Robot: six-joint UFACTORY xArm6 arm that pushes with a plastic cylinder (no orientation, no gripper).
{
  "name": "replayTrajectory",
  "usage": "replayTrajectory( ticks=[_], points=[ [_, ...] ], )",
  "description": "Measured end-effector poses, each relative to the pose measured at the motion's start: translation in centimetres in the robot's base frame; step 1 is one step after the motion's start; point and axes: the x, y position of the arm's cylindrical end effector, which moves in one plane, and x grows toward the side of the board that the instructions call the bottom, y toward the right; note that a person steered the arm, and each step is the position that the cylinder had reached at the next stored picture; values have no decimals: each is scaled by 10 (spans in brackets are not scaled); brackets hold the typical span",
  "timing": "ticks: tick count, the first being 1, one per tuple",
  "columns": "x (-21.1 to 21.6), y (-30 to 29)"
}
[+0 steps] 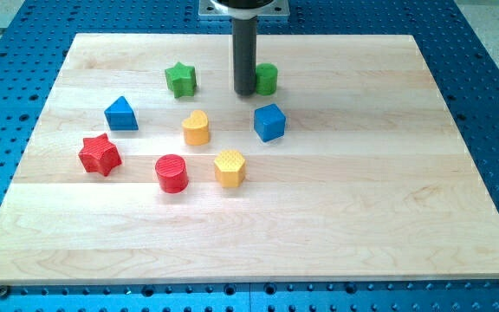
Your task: Push the blue cube diagonal to the bottom right of the green star
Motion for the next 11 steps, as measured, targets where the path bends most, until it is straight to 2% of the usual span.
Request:
replayTrajectory(
  ticks=[1,2,4,5,6,7,8,9,10,11],
  points=[
    [-1,5],
    [-10,-18],
    [59,-36],
    [74,-24],
    [60,8],
    [62,36],
    [102,36],
    [98,56],
    [43,46],
    [51,-5]
  ],
)
